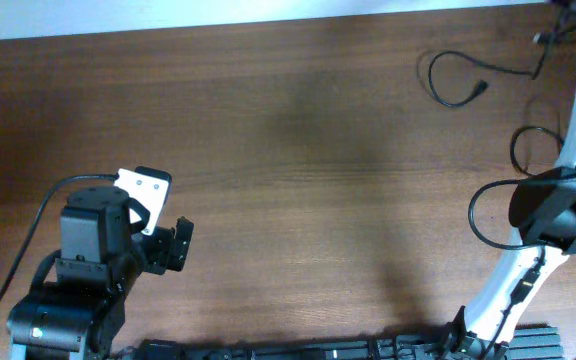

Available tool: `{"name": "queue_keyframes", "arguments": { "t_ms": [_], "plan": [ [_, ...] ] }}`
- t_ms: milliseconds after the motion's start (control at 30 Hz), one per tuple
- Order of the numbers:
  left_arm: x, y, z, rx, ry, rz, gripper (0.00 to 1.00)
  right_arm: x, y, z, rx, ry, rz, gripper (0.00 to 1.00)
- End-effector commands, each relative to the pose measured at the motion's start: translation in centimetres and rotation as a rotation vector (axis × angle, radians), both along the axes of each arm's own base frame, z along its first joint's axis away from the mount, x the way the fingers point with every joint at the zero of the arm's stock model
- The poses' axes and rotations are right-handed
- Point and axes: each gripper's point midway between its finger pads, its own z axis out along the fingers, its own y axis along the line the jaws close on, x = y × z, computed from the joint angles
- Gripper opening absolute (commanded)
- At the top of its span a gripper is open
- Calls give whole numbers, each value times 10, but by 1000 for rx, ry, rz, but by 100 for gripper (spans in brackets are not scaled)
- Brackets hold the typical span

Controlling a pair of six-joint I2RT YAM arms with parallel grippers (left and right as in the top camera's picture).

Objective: Untangle cables

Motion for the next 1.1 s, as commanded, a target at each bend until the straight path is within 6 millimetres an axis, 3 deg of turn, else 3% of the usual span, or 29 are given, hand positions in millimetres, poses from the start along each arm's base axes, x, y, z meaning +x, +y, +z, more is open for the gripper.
{"name": "queue_keyframes", "arguments": {
  "t_ms": [0,167,200,233,333,433,467,600,700,800,900,1067],
  "plan": [
    [1,1,6,8,-19,-4,99,4,33,-26,12,69,54,4],
    [0,1,6,8,-19,-4,99,7,106,-101,47,236,179,4],
    [1,1,6,8,-19,-4,99,3,119,-121,54,277,200,8],
    [1,1,6,8,-19,-4,99,-1,128,-134,60,311,213,18],
    [1,1,6,8,-19,-4,99,-7,143,-147,104,347,259,68],
    [1,1,6,8,-19,-4,99,-20,149,-151,138,400,275,78],
    [1,1,6,8,-19,-4,99,-26,150,-148,141,416,275,79],
    [1,1,6,8,-19,-4,99,-62,153,-79,134,384,276,79],
    [0,1,6,8,-19,-4,99,-117,158,-29,138,392,274,79],
    [1,1,6,8,-19,-4,99,-161,179,-8,227,419,327,79],
    [1,1,6,8,-19,-4,99,-166,181,-10,236,437,330,98],
    [1,1,6,8,-19,-4,99,-166,181,-10,236,437,330,99]
  ]
}}
